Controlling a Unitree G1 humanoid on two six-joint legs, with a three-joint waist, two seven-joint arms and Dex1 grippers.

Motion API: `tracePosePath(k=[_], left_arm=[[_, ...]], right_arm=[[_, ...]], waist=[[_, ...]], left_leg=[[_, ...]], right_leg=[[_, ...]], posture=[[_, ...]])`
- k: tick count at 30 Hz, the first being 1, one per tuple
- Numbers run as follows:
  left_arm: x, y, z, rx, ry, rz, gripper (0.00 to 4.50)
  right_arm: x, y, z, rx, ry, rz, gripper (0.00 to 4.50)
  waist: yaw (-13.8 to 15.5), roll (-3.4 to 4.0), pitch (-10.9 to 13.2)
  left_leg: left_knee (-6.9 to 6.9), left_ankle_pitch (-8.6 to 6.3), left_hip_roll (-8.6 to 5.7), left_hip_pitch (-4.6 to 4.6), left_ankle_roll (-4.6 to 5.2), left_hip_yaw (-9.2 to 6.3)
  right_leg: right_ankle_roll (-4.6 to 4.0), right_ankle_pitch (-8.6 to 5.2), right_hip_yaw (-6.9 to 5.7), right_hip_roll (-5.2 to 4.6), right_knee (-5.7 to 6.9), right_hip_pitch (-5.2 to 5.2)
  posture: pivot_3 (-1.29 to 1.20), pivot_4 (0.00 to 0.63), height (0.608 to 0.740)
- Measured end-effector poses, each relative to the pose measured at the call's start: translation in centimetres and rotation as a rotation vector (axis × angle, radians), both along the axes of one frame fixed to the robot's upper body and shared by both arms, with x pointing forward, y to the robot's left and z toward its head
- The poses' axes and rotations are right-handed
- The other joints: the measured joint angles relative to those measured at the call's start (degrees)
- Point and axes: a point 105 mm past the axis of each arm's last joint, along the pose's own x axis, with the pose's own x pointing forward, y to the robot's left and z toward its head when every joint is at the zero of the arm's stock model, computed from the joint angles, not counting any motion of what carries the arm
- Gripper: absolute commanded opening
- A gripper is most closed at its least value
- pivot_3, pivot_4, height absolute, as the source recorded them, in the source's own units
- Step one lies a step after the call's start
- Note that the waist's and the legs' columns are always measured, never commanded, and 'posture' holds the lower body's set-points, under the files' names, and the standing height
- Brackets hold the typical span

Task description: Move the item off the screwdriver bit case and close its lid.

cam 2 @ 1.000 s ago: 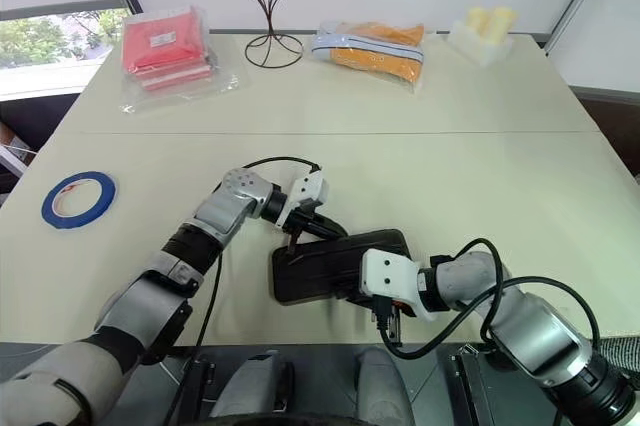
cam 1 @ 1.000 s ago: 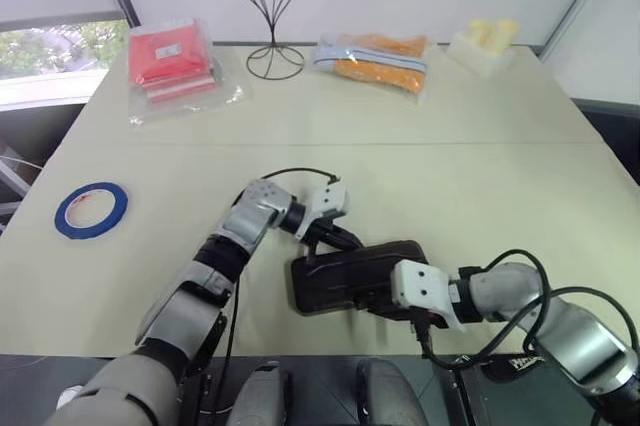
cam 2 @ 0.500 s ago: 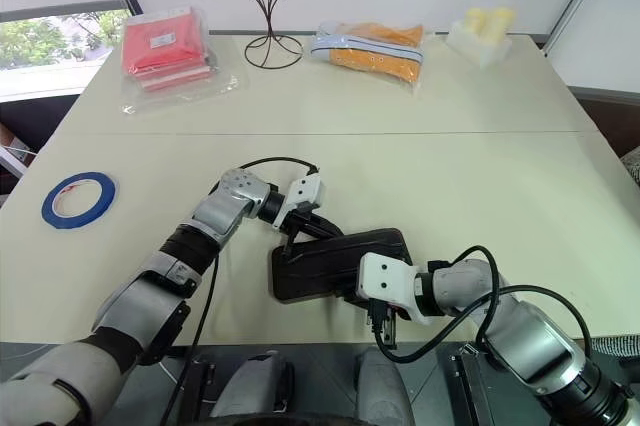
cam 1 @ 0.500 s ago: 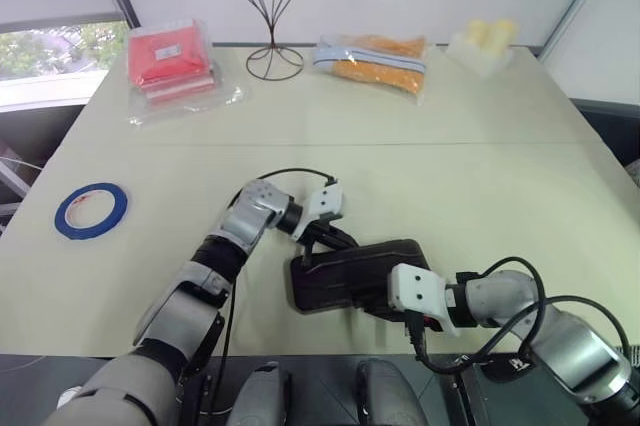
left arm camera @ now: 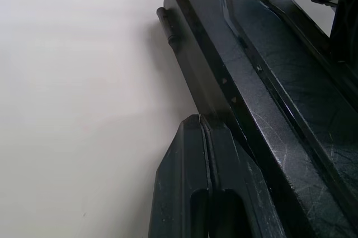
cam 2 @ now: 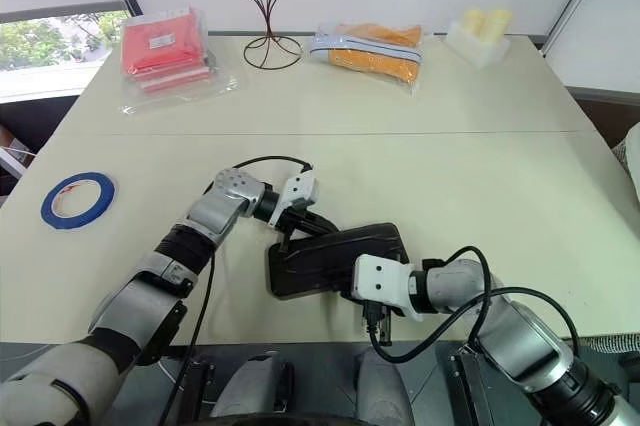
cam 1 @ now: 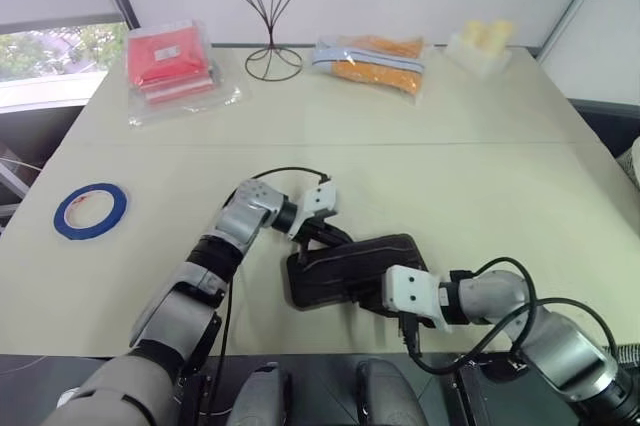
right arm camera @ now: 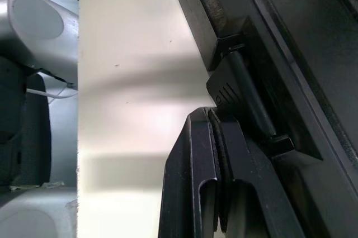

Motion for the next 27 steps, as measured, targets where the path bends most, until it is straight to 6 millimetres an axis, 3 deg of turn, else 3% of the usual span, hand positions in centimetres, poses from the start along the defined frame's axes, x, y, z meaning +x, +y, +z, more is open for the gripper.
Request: tracePosePath(k=[13, 19, 23, 27], left_arm=[[0.4, 0.5, 0.1, -0.013, -0.018, 0.046, 0.00], [0.6, 0.0, 0.4, -0.032, -0.012, 0.047, 0.00], [1.2, 0.7, 1.2, -0.068, -0.008, 0.078, 0.00], [2.2, 2.9, 4.2, -0.119, -0.065, 0.143, 0.00]], right_arm=[[0.9, 0.4, 0.0, 0.017, -0.030, -0.015, 0.05], [0.8, -1.1, 0.7, -0.031, -0.022, -0.041, 0.05], [1.0, -2.6, 2.7, -0.052, -0.054, -0.076, 0.05], [1.3, -3.8, 5.7, -0.048, -0.094, -0.094, 0.05]], waist=[[-0.02, 0.01, -0.05], [0.54, 0.02, -0.05], [0.27, -0.01, -0.02], [-0.06, 0.02, 0.01]], left_leg=[[0.00, 0.01, 0.01, 0.05, -0.01, -0.01], [0.04, 0.01, -0.03, -0.07, -0.01, -0.01], [0.02, 0.00, -0.01, -0.10, -0.01, -0.03], [-0.01, 0.00, 0.02, -0.08, 0.00, -0.02]], right_leg=[[0.00, 0.00, 0.01, 0.02, 0.02, 0.04], [0.00, 0.00, 0.00, -0.01, -0.05, 0.03], [0.00, 0.00, 0.00, -0.01, -0.04, -0.04], [0.00, 0.00, 0.01, 0.00, 0.01, -0.09]], posture=[[0.00, 0.150, 0.740], [0.00, 0.150, 0.740], [0.00, 0.150, 0.740], [0.00, 0.150, 0.740]])
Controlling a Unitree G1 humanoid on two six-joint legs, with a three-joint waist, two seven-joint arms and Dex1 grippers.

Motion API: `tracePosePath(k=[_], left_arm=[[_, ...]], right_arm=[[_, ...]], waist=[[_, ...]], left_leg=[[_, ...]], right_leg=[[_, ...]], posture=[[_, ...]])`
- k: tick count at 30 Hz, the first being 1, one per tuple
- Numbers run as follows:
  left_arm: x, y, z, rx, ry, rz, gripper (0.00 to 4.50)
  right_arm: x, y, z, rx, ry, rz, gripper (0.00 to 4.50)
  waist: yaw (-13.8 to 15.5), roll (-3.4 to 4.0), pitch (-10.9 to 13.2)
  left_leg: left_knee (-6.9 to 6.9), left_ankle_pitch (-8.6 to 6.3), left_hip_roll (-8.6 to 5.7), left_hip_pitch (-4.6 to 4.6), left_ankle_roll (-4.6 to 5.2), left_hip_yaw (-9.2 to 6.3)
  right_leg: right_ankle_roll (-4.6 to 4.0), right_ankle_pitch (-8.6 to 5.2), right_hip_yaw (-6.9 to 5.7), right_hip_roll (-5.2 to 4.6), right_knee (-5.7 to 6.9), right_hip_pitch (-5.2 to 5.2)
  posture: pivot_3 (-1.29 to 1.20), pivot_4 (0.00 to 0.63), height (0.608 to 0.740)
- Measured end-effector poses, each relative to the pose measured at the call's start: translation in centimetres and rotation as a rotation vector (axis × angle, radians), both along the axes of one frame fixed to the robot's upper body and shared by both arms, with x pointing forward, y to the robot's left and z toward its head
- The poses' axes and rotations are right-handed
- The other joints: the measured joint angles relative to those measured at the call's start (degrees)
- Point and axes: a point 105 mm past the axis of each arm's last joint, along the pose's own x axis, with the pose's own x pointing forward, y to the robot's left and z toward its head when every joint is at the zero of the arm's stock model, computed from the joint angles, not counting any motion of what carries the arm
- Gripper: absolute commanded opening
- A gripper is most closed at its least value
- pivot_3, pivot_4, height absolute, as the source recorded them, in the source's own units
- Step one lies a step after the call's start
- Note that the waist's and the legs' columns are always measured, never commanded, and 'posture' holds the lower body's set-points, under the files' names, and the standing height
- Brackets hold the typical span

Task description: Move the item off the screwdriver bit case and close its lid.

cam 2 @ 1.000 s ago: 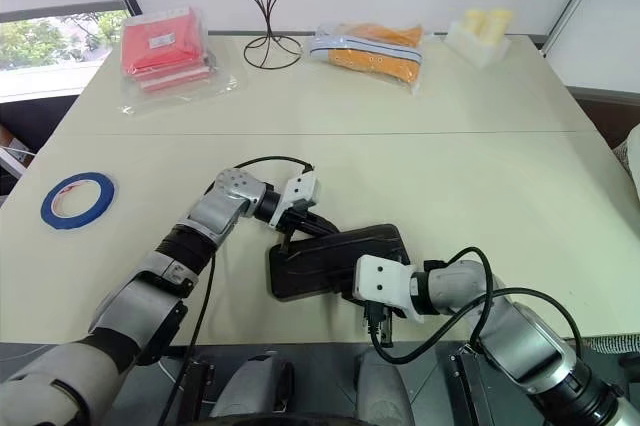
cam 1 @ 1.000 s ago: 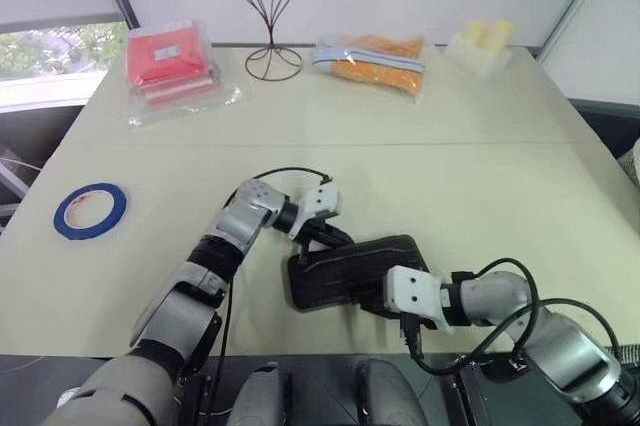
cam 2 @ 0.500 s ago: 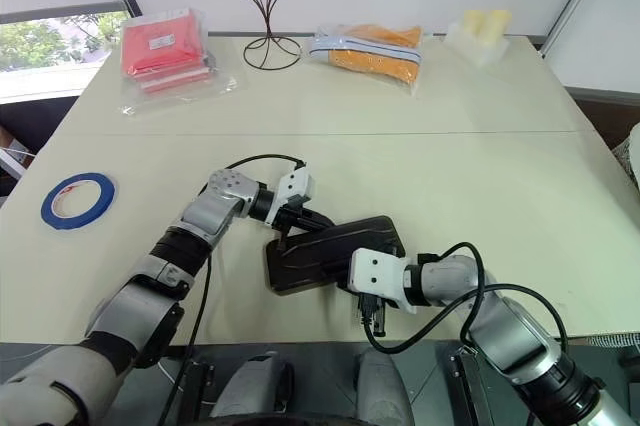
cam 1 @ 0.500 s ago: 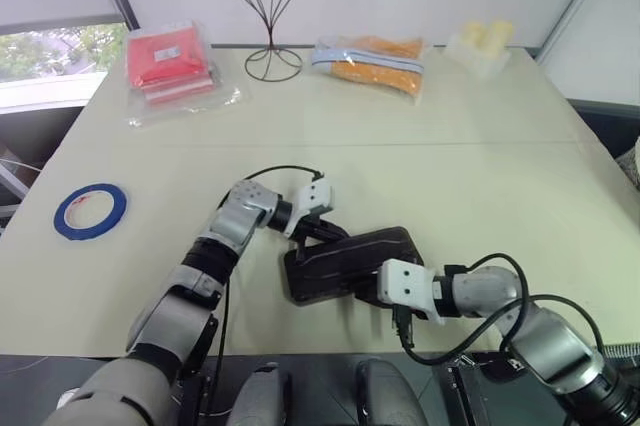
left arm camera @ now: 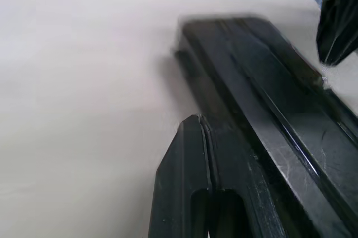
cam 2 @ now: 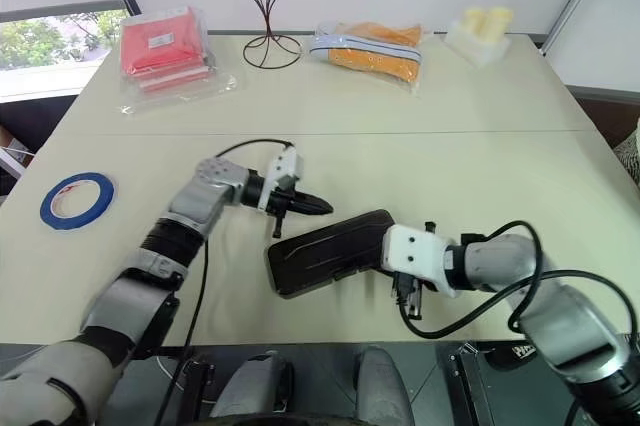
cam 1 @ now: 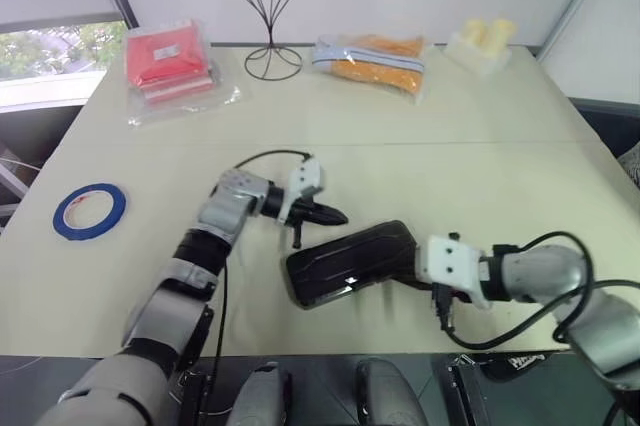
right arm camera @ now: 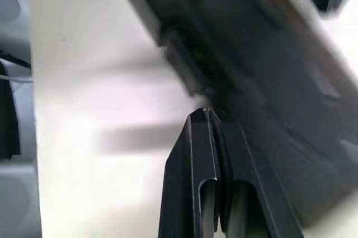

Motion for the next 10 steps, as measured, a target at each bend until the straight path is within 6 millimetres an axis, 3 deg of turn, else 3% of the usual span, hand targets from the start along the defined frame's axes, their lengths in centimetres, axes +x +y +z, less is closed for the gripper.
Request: tracePosePath(k=[4, 10], left_arm=[[-0.2, 2.6, 2.0, -0.041, -0.039, 0.081, 0.00], [-2.6, 5.7, 2.1, -0.100, 0.028, 0.235, 0.00]], right_arm=[[0.6, -0.6, 2.7, 0.003, -0.055, -0.003, 0.05], [1.8, -1.6, 5.9, 0.018, -0.137, -0.022, 0.05]], waist=[[0.12, 0.03, 0.00], [0.43, 0.01, 0.02]], left_leg=[[-0.02, 0.00, 0.00, -0.01, 0.00, 0.00], [-0.03, 0.00, 0.01, -0.04, 0.00, -0.04]], right_leg=[[0.00, 0.00, 0.02, -0.01, -0.02, 0.00], [0.00, 0.00, 0.02, -0.07, -0.04, 0.01]], posture=[[0.00, 0.150, 0.740], [0.00, 0.150, 0.740]])
